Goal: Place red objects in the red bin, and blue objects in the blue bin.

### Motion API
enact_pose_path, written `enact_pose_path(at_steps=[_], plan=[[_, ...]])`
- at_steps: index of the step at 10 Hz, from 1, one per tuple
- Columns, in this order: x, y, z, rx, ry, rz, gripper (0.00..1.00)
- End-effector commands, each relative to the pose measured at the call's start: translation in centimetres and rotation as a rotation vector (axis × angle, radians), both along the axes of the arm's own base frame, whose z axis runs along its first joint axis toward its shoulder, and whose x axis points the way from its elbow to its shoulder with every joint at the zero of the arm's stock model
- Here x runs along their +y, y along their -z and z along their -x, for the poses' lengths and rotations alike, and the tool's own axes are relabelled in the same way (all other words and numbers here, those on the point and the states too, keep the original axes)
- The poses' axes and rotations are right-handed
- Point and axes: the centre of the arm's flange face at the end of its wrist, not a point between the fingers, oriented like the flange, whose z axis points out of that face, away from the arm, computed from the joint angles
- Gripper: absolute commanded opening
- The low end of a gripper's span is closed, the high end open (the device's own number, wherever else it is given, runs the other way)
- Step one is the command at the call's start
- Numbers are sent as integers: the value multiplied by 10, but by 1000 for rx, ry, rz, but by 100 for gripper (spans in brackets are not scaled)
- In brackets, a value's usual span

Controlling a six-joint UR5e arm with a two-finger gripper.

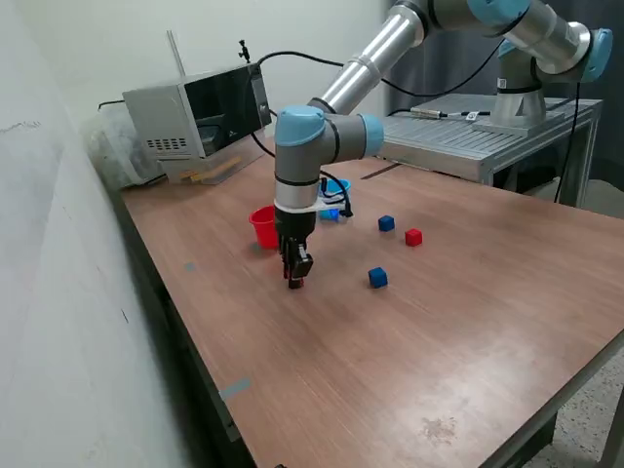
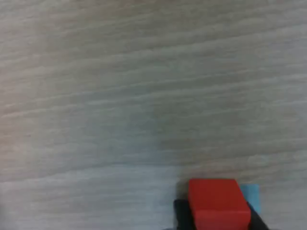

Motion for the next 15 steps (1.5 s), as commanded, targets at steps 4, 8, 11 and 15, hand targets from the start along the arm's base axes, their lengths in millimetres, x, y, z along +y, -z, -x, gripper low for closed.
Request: enact_pose_path(at_steps=[4, 8, 11, 15], plan=[[29, -161, -36, 98, -1, -34, 0], [116, -175, -37, 66, 111, -66, 0], [183, -170, -45, 48, 194, -65, 0], [179, -134, -59, -22, 192, -56, 0]])
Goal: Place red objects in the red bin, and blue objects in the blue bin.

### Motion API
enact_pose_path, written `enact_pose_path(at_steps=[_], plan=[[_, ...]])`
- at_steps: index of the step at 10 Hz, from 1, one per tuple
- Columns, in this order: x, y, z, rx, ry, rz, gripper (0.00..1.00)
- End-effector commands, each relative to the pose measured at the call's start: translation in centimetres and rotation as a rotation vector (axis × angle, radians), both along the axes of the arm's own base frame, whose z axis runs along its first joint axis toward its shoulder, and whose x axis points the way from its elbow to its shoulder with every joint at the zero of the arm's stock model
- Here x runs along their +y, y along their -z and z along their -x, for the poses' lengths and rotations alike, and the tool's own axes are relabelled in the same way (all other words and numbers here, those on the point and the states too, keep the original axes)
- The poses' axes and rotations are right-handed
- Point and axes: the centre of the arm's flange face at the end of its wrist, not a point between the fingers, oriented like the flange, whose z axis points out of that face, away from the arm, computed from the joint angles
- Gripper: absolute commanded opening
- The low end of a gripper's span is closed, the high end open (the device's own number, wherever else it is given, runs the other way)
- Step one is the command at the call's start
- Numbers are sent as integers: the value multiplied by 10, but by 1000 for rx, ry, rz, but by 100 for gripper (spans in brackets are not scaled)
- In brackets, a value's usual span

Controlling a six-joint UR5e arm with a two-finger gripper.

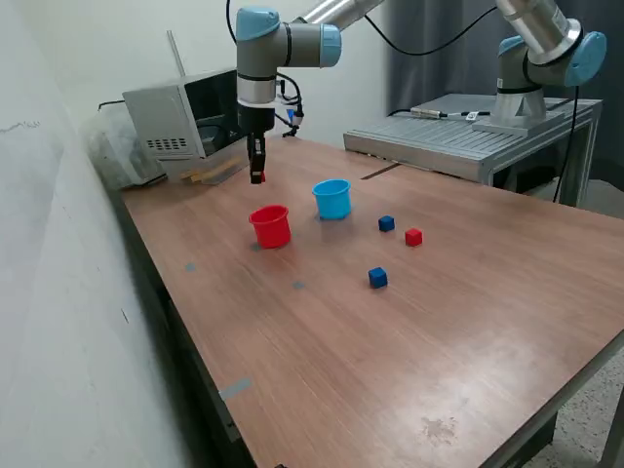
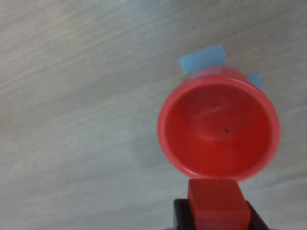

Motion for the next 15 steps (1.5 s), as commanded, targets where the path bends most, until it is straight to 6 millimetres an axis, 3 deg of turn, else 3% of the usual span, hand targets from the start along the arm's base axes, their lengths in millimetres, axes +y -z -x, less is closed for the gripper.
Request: enact_pose_path(at_steps=[1, 4, 8, 15], plan=[[-5, 29, -15, -59, -1, 16, 0], [-10, 32, -16, -49, -8, 19, 0], [-20, 51, -11, -52, -22, 19, 0], [-9, 45, 0, -18, -10, 13, 0]])
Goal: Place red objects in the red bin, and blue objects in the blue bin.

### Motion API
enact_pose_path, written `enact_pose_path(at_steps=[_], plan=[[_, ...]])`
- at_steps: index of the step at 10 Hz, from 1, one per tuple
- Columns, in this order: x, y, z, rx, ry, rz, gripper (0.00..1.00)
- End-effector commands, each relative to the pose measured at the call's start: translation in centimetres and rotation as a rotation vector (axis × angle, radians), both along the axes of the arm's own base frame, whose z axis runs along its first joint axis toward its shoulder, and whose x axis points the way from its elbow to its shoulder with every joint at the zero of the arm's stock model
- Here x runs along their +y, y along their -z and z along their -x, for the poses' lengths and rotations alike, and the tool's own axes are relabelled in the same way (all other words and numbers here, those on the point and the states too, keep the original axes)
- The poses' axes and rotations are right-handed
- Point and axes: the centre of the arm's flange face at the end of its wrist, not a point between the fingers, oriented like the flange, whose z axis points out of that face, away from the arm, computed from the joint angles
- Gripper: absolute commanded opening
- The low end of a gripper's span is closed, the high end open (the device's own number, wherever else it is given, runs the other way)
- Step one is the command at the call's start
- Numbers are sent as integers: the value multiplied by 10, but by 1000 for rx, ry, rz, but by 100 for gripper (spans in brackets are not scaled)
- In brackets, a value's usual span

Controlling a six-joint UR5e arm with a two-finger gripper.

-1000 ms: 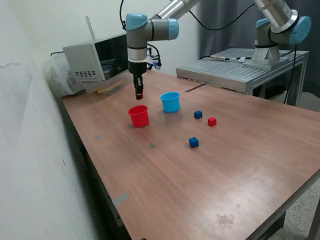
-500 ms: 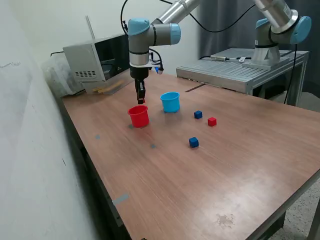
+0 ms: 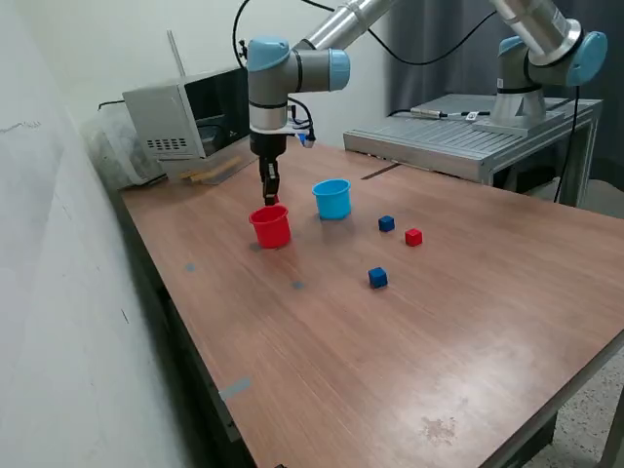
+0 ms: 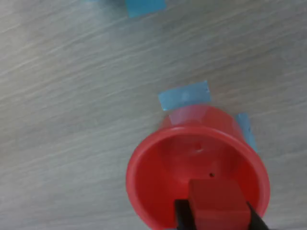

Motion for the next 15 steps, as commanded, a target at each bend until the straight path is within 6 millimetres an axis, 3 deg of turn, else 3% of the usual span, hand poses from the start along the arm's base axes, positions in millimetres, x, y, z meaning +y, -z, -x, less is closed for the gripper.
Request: enact_pose_path(at_steps=[1, 2, 3, 8, 9, 10, 11, 12, 13, 15], plan=[[9, -2, 3, 11, 11, -2, 0], [9, -1, 2, 10, 11, -2, 0], [9, -1, 2, 8, 11, -2, 100], [8, -1, 2, 6, 7, -9, 100], [-4, -17, -2, 14, -6, -15, 100], [-31, -66, -8, 73, -39, -24, 100], [-68, -114, -27, 124, -82, -29, 100], [-93, -126, -45, 124, -114, -27, 100], [-137, -128, -63, 116, -171, -21, 100], [-190, -111, -93, 79, -230, -9, 100]])
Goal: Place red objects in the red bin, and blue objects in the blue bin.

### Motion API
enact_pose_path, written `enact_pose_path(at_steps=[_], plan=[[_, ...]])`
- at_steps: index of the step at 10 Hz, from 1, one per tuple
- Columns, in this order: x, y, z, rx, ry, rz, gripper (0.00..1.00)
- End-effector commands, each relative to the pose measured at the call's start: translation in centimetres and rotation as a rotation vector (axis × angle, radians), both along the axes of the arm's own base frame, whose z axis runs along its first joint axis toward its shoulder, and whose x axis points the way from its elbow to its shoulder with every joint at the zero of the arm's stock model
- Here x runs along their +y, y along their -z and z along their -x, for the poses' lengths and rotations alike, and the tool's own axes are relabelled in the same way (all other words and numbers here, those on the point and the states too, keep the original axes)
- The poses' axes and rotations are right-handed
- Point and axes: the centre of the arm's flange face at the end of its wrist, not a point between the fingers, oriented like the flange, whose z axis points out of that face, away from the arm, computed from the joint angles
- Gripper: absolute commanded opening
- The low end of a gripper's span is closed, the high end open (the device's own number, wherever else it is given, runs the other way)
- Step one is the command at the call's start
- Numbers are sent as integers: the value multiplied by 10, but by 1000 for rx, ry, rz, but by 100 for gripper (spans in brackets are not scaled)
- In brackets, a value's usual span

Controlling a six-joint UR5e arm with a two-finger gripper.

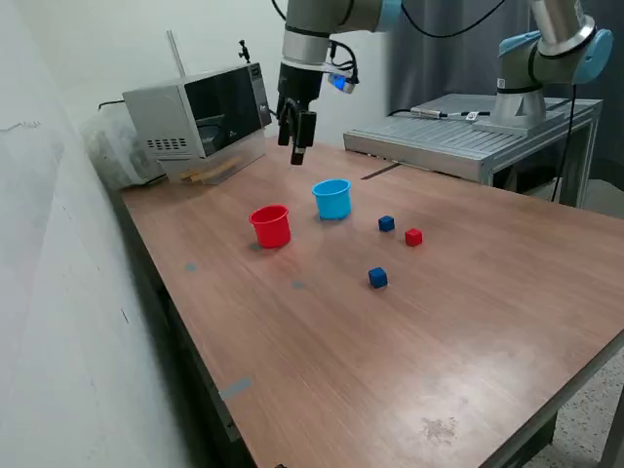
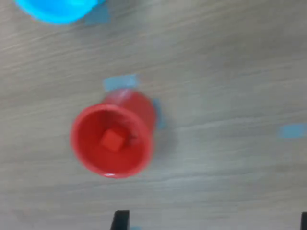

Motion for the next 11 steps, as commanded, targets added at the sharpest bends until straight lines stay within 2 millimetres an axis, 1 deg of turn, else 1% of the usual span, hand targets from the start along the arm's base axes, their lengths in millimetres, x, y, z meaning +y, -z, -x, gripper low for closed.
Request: enact_pose_path(at_steps=[1, 2, 4, 5, 7, 8, 9, 10, 11], plan=[[-94, 10, -55, -31, -57, 25, 100], [-105, 17, -56, -27, -37, 37, 100], [-115, 72, -48, -86, -47, 35, 100], [-125, 93, -47, -103, -61, 48, 100], [-151, 102, -52, -106, -99, 70, 100], [-161, 111, -55, -118, -111, 68, 100], [-182, 121, -65, -134, -122, 79, 100], [-195, 122, -70, -132, -117, 84, 100], [-202, 118, -71, -121, -117, 88, 100]])
